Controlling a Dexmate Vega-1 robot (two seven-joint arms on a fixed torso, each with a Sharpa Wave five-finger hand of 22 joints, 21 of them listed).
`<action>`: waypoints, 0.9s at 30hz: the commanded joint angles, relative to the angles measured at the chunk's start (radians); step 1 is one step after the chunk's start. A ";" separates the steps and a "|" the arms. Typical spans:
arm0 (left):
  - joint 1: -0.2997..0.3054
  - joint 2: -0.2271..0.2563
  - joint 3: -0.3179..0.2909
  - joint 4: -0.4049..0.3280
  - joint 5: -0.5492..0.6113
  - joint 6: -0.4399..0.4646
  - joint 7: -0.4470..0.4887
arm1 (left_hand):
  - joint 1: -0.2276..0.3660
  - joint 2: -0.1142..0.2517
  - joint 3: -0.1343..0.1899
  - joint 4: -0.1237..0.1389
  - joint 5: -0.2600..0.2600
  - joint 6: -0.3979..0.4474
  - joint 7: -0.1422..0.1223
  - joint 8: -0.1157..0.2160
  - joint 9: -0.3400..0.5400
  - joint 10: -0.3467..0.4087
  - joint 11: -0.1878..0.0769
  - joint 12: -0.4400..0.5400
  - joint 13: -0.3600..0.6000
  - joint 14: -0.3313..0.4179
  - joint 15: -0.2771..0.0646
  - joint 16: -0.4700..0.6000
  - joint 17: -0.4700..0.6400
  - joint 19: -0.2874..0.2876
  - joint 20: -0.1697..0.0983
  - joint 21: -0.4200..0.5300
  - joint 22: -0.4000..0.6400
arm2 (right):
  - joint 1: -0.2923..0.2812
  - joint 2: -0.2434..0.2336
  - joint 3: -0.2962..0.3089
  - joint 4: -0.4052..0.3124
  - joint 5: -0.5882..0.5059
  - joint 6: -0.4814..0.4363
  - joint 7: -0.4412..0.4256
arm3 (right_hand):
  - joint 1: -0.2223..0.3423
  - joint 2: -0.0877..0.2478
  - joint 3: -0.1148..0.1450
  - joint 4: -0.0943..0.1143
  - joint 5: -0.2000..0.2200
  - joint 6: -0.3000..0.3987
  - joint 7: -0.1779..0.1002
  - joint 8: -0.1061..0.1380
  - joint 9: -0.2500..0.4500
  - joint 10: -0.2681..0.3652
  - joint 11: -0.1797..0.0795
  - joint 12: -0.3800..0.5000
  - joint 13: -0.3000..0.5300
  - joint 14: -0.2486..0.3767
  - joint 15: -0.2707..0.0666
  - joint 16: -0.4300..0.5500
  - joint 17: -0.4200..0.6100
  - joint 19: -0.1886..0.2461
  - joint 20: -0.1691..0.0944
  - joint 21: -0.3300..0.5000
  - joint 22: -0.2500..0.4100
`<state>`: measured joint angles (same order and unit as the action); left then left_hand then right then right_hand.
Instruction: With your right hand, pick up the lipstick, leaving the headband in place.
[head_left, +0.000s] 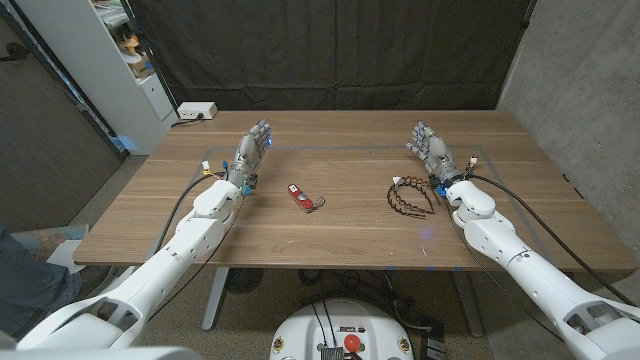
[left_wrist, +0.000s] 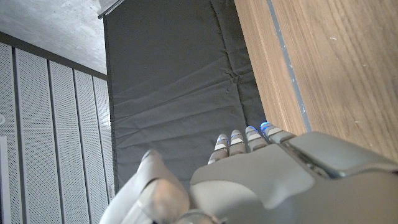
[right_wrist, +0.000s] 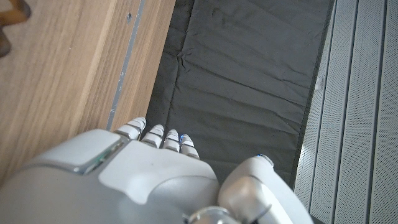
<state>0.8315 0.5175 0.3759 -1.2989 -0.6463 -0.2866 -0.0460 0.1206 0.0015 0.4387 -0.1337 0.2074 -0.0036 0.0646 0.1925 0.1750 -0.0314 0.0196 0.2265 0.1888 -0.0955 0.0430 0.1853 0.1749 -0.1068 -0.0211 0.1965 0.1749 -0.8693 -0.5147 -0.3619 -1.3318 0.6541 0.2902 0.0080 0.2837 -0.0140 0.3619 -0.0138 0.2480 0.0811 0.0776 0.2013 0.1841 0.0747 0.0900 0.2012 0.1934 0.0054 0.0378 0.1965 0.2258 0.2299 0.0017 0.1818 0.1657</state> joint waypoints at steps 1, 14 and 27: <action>-0.004 0.009 0.008 -0.009 0.006 0.012 -0.012 | 0.010 0.004 0.007 0.001 0.003 0.002 0.008 0.005 0.002 -0.006 -0.001 0.004 0.003 -0.006 -0.001 0.007 0.005 -0.006 -0.003 0.006 0.003 | -0.035 -0.010 0.008 -0.039 0.005 -0.007 -0.023 | 0.010 0.000 0.005 0.000 0.006 0.010 0.004 0.006 0.005 0.003 0.009 0.007 0.003 0.001 0.008 0.006 0.004 0.006 0.001 0.007 0.004; -0.002 0.014 0.004 -0.011 0.004 0.008 -0.018 | 0.012 0.005 0.006 0.001 0.002 0.005 0.007 0.003 0.002 -0.005 -0.002 0.002 0.003 -0.006 -0.002 0.006 0.005 -0.009 -0.001 0.004 0.003 | -0.034 -0.005 0.007 -0.038 -0.018 0.016 -0.041 | 0.017 0.006 0.005 -0.006 0.006 0.013 0.003 0.005 0.005 0.009 0.009 0.008 0.003 0.007 0.007 0.008 0.000 0.009 0.003 0.009 0.004; 0.013 0.029 -0.002 -0.032 0.004 0.006 -0.019 | 0.013 0.007 0.006 0.001 0.002 0.005 0.005 0.002 0.002 -0.005 -0.005 0.000 0.003 -0.007 -0.003 0.005 0.005 -0.017 0.007 0.000 0.003 | -0.043 -0.007 0.010 -0.058 -0.056 0.039 -0.082 | 0.095 0.024 0.031 -0.061 0.007 0.066 -0.019 0.017 0.004 0.070 -0.005 0.021 0.000 0.043 -0.010 0.015 -0.017 0.033 -0.004 0.013 0.003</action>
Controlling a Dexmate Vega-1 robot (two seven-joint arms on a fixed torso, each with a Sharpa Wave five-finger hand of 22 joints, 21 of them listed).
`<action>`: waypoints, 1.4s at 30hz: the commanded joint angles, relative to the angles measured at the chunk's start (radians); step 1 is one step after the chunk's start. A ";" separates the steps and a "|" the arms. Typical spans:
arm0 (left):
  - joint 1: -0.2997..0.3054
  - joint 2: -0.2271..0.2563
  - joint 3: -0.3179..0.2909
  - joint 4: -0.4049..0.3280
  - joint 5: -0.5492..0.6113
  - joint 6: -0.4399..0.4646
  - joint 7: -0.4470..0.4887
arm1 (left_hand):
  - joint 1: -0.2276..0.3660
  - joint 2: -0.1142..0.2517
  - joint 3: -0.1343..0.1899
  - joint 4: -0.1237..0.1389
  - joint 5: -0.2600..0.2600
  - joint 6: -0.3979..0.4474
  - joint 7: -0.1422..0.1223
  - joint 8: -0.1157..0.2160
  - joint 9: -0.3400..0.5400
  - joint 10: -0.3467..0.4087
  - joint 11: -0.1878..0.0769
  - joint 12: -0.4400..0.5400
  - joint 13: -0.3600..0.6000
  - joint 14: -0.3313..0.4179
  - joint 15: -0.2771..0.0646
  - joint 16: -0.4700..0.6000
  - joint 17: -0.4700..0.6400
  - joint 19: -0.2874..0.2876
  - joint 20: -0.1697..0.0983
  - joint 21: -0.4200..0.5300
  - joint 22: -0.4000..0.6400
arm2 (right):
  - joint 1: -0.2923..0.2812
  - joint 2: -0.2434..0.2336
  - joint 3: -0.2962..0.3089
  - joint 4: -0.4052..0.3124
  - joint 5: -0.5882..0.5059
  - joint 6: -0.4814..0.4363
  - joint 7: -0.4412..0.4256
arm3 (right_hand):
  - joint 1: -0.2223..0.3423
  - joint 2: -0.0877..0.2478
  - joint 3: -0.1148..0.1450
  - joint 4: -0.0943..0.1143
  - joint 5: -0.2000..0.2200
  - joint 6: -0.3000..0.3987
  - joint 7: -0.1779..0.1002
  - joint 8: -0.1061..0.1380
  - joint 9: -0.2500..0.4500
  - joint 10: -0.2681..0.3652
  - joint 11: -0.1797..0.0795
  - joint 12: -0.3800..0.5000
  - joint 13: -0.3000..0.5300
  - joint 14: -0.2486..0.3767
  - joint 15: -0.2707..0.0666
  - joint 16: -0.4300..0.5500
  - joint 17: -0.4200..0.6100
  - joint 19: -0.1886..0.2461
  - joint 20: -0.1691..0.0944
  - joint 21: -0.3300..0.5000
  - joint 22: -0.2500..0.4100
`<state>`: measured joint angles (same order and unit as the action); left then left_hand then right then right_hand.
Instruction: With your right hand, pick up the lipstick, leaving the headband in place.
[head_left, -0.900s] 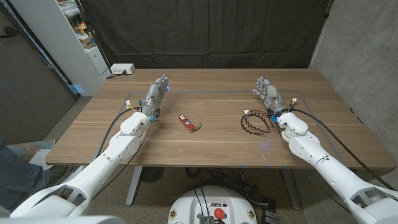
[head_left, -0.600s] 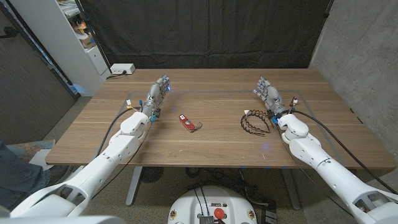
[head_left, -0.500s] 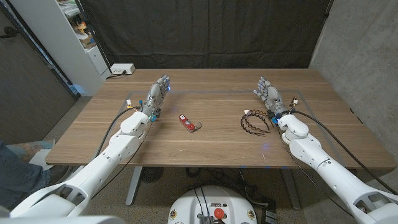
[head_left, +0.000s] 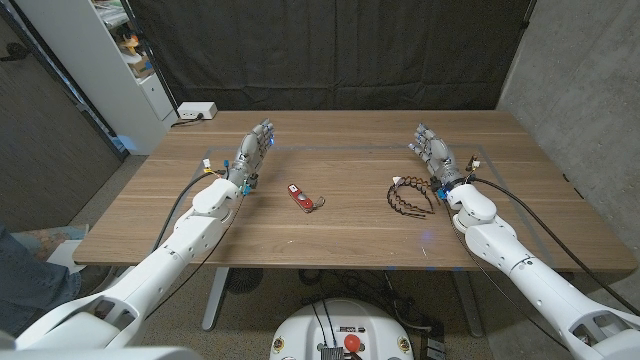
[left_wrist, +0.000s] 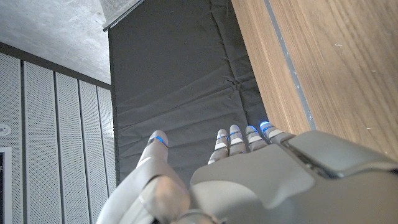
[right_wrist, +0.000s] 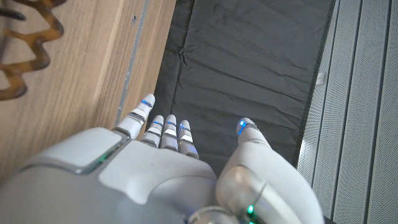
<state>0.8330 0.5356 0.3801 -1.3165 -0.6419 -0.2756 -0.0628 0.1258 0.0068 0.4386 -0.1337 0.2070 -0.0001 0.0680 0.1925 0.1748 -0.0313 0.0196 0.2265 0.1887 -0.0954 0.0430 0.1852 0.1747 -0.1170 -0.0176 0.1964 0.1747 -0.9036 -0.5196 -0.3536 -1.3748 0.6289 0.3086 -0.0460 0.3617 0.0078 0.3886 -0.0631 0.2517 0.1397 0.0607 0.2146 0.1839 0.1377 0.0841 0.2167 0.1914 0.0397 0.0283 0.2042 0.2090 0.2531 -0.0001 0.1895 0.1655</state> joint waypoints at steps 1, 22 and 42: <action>0.014 0.013 -0.007 -0.020 0.000 -0.002 0.001 | 0.008 0.001 0.006 0.001 0.002 0.002 0.002 0.002 0.002 -0.004 -0.005 0.000 0.003 -0.007 -0.003 0.005 0.006 -0.007 0.002 0.000 0.003 | -0.011 -0.003 0.003 -0.019 -0.031 0.019 -0.032 | 0.018 0.002 0.004 -0.013 0.004 0.008 -0.002 0.004 0.004 0.007 0.001 0.006 0.002 0.009 0.000 0.007 0.000 0.009 -0.002 0.006 0.003; 0.020 0.023 -0.010 -0.019 -0.005 -0.013 -0.019 | 0.009 0.003 0.005 0.001 0.001 0.005 0.000 0.000 0.002 -0.002 -0.005 -0.002 0.003 -0.007 -0.004 0.004 0.006 -0.011 -0.001 -0.001 0.004 | -0.045 -0.034 0.025 -0.061 -0.063 0.032 -0.071 | 0.047 -0.001 0.009 -0.037 0.000 0.011 -0.004 0.000 0.004 0.009 -0.001 0.001 0.002 0.017 -0.004 0.007 -0.005 0.018 -0.006 0.007 0.004; 0.009 0.023 -0.012 -0.003 -0.006 -0.016 -0.029 | 0.011 0.006 0.004 0.001 -0.001 0.005 -0.001 -0.001 0.002 -0.001 -0.005 -0.004 0.003 -0.007 -0.004 0.003 0.006 -0.014 0.002 -0.002 0.004 | -0.034 -0.038 0.031 -0.062 -0.087 0.034 -0.092 | 0.068 -0.007 0.007 -0.055 -0.005 0.017 -0.009 -0.003 0.004 0.030 -0.006 0.003 0.001 0.034 -0.013 0.010 -0.008 0.029 -0.005 0.008 0.004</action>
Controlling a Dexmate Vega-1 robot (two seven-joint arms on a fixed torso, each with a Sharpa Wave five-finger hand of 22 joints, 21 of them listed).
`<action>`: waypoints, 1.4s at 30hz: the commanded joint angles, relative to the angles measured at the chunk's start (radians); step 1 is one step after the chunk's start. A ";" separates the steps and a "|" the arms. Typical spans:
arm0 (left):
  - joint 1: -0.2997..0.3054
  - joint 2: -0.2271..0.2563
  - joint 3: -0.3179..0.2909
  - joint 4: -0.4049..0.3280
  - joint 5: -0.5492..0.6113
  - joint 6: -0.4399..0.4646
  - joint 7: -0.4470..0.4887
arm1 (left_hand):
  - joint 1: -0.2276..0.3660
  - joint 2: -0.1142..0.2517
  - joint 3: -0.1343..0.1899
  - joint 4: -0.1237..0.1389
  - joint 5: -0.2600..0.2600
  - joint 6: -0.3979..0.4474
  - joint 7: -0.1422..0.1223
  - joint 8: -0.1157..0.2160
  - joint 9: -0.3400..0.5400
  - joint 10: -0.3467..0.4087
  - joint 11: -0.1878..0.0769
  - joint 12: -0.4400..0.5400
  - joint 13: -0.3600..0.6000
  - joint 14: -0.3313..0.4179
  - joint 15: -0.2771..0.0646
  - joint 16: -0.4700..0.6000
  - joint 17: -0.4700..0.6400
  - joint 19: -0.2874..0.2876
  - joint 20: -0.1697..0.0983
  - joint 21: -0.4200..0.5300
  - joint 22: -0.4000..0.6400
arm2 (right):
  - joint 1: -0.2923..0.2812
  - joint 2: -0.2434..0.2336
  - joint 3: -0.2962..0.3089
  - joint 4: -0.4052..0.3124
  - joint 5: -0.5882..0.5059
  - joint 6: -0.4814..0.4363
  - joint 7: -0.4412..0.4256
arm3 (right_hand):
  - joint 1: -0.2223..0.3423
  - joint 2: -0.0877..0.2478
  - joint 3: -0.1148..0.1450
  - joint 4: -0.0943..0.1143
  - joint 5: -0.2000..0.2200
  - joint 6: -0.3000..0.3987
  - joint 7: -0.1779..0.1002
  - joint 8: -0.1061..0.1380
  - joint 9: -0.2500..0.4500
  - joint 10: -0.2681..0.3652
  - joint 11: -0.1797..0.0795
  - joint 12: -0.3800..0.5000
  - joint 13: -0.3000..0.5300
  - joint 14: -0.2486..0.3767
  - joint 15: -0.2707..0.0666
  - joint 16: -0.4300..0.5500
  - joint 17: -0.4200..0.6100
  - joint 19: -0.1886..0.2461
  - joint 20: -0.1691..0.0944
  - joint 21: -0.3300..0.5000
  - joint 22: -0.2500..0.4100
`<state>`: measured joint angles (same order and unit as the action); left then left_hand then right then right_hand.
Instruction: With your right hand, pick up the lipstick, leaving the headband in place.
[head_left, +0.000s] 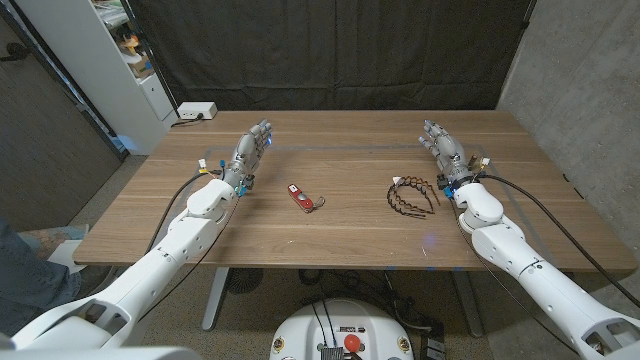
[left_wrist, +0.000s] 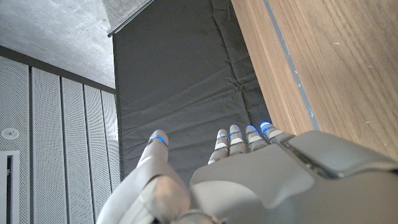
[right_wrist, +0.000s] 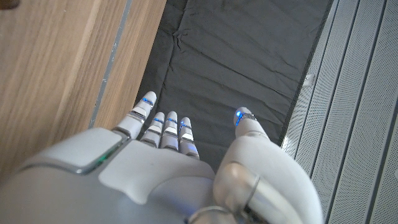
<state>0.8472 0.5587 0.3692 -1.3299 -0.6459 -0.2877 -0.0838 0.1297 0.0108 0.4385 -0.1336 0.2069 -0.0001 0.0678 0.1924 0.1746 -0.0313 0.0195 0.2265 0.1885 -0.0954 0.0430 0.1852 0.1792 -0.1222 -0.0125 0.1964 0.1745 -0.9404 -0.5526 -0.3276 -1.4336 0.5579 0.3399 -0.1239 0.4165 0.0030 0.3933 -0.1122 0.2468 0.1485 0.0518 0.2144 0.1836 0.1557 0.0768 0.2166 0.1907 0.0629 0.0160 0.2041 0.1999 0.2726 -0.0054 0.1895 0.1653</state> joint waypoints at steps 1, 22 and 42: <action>-0.006 -0.001 -0.001 0.013 -0.004 -0.004 -0.010 | 0.008 0.002 0.004 0.001 -0.001 0.005 -0.001 -0.001 0.002 -0.001 -0.005 -0.004 0.004 -0.007 -0.004 0.003 0.001 -0.009 -0.002 -0.002 0.004 | 0.002 -0.006 0.006 -0.007 -0.015 0.000 -0.017 | 0.014 -0.003 0.002 -0.007 0.000 0.007 0.000 -0.003 0.005 0.014 0.001 0.003 0.002 0.012 -0.001 0.010 0.001 0.010 0.000 0.008 0.004; -0.014 0.005 -0.002 0.030 -0.003 -0.007 -0.023 | 0.011 0.005 0.003 0.001 -0.002 0.011 0.000 -0.001 0.003 0.004 -0.006 -0.005 0.004 -0.005 -0.003 0.004 0.001 0.001 -0.037 0.003 0.004 | 0.000 -0.018 0.016 -0.029 -0.043 -0.002 -0.046 | 0.018 -0.001 -0.002 -0.010 -0.004 0.007 -0.001 -0.006 0.005 0.018 0.002 0.001 0.001 0.015 -0.001 0.011 0.002 0.014 0.000 0.008 0.005; -0.020 0.002 0.000 0.040 -0.007 0.006 -0.024 | 0.014 0.006 0.002 0.000 -0.004 0.008 -0.001 -0.004 0.003 0.001 -0.004 -0.009 0.004 -0.010 -0.001 0.001 0.001 -0.002 -0.022 0.002 0.004 | 0.021 -0.022 0.030 -0.012 -0.058 0.015 -0.053 | 0.022 0.000 -0.007 -0.013 -0.007 0.004 -0.003 -0.010 0.005 0.019 0.001 -0.003 0.001 0.020 -0.001 0.012 0.003 0.017 0.001 0.007 0.005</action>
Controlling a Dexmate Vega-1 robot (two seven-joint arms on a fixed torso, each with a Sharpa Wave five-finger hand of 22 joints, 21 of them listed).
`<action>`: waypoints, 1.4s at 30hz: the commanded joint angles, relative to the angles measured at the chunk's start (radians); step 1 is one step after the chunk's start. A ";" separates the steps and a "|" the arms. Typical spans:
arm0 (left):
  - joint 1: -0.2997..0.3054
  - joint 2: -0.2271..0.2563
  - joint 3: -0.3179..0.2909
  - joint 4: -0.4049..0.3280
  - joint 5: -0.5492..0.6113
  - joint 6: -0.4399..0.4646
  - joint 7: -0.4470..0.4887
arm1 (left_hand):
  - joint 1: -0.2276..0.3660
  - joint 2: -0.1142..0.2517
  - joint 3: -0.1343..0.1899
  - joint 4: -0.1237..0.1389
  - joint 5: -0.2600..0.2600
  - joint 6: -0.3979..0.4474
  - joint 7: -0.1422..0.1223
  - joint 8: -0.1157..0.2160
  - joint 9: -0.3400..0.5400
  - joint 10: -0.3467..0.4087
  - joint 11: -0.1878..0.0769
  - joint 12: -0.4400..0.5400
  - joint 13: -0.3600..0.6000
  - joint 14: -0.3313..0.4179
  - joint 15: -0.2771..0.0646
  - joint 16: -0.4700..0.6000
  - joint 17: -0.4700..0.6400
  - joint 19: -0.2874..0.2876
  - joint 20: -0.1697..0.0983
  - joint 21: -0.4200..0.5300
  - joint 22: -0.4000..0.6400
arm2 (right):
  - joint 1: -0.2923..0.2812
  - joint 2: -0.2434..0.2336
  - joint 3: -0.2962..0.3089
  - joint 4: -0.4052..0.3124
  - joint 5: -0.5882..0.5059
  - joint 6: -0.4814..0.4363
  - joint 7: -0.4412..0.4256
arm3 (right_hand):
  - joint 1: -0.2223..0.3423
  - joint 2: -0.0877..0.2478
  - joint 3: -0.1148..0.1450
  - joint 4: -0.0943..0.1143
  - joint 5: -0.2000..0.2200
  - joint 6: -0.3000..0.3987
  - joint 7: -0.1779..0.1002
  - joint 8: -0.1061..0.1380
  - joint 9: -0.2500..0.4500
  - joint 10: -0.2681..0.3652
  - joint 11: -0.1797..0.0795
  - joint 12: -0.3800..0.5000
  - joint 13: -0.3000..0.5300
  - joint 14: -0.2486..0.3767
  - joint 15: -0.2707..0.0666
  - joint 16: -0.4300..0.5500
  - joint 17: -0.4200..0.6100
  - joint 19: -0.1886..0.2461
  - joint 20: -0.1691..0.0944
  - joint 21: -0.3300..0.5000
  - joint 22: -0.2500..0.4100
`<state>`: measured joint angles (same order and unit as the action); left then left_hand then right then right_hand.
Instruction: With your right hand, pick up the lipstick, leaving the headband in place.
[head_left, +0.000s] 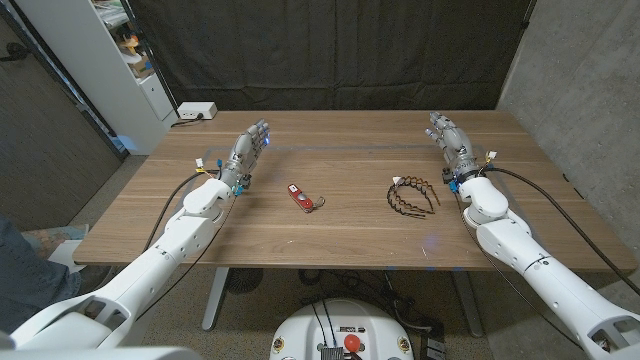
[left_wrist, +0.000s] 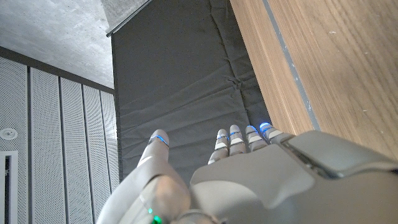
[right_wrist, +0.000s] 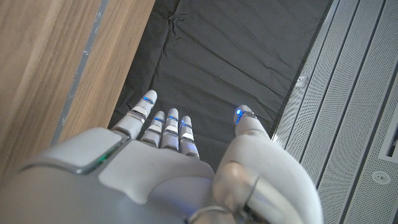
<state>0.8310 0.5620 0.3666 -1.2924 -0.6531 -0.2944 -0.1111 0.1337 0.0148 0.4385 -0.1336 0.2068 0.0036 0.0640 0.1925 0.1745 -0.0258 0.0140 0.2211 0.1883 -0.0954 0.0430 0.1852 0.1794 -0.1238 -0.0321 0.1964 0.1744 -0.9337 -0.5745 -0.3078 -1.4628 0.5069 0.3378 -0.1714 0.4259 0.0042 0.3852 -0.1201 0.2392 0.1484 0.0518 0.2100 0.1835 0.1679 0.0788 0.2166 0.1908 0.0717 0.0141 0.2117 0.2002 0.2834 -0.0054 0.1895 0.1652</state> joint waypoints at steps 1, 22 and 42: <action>-0.005 0.000 0.003 0.002 0.002 0.015 0.004 | 0.010 0.002 0.002 0.000 -0.004 0.005 0.003 -0.004 0.003 -0.005 0.002 -0.004 0.004 -0.010 -0.001 0.001 0.001 0.000 -0.003 0.002 0.004 | 0.014 0.001 0.013 0.015 -0.005 0.014 -0.010 | 0.013 -0.001 0.001 -0.005 0.000 0.004 -0.003 -0.006 0.005 0.007 -0.001 -0.003 0.001 0.012 0.001 0.005 0.002 0.007 0.002 0.007 0.005; -0.025 0.004 0.005 0.018 0.003 0.022 -0.010 | 0.011 0.002 0.001 0.000 -0.005 0.004 0.004 -0.004 0.003 -0.005 0.003 -0.005 0.004 -0.009 0.000 0.002 0.002 0.003 0.001 0.003 0.005 | 0.018 -0.005 0.032 0.022 -0.014 0.011 -0.039 | 0.014 0.003 -0.003 -0.005 -0.003 0.004 -0.005 -0.008 0.006 0.011 -0.001 -0.005 0.002 0.015 0.001 0.006 0.004 0.011 0.001 0.007 0.005; -0.032 0.001 0.008 0.028 0.005 0.015 -0.022 | 0.013 0.002 0.000 0.000 -0.006 0.005 0.005 -0.004 0.003 -0.004 0.001 -0.006 0.004 -0.010 0.001 0.002 0.002 -0.001 0.005 0.002 0.006 | -0.005 -0.020 0.055 -0.001 -0.020 0.010 -0.066 | 0.015 0.005 -0.007 -0.006 -0.006 0.007 -0.007 -0.008 0.006 0.014 -0.001 -0.006 0.002 0.019 0.000 0.007 0.006 0.013 0.001 0.007 0.005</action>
<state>0.8054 0.5649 0.3721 -1.2737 -0.6500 -0.2746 -0.1234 0.1337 0.0148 0.4385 -0.1336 0.2025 0.0036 0.0640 0.1885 0.1745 -0.0259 0.0141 0.2180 0.1883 -0.0954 0.0430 0.1852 0.1791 -0.1238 -0.0318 0.1964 0.1744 -0.9244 -0.5860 -0.2659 -1.4500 0.4905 0.3504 -0.2218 0.4311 0.0095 0.3811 -0.1242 0.2393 0.1521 0.0481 0.2021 0.1835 0.1716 0.0750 0.2089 0.1908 0.0805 0.0123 0.2117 0.2024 0.2832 -0.0054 0.1895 0.1652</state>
